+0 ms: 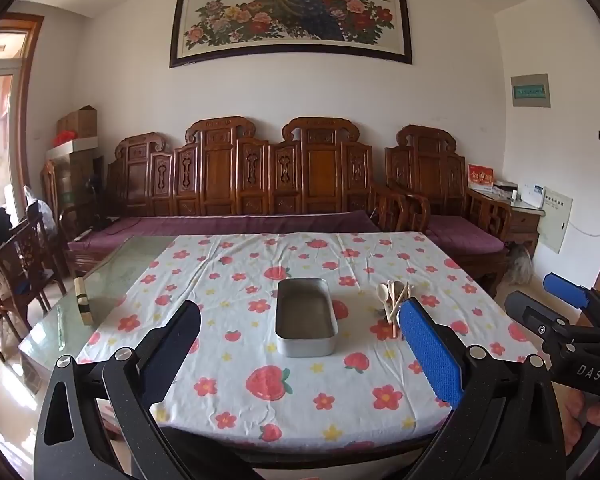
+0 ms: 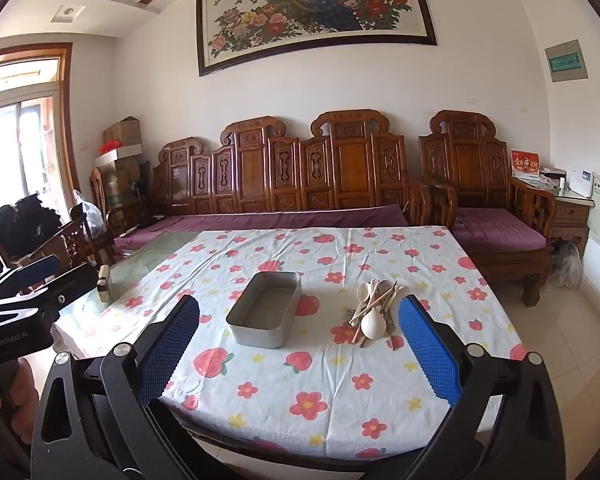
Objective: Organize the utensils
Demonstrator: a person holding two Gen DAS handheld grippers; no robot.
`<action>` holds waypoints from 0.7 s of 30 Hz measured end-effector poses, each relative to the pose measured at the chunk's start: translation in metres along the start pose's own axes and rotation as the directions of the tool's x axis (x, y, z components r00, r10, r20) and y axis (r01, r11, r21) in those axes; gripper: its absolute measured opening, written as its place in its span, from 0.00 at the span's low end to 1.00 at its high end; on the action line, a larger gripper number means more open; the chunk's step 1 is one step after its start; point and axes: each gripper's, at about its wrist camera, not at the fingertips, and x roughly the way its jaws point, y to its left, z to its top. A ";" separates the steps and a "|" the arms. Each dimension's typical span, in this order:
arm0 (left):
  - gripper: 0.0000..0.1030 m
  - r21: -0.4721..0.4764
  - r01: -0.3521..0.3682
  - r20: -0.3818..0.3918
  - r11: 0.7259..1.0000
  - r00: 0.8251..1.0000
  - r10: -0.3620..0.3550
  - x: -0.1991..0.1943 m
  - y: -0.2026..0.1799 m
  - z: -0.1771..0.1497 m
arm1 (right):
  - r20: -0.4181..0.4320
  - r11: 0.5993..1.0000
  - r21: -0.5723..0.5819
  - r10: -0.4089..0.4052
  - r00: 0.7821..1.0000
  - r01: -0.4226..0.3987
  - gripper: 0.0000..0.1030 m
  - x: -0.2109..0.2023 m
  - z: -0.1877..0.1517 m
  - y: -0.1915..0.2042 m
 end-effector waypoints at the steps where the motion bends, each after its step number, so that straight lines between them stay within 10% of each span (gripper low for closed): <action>1: 0.94 0.000 0.000 0.000 1.000 1.000 0.000 0.001 0.001 0.000 | 0.000 1.000 0.000 0.001 1.000 -0.001 0.97 0.000 0.000 0.000; 21: 0.94 0.004 0.000 0.003 1.000 1.000 0.000 -0.004 -0.004 0.007 | 0.001 1.000 -0.001 0.000 1.000 0.000 0.97 -0.001 0.000 -0.001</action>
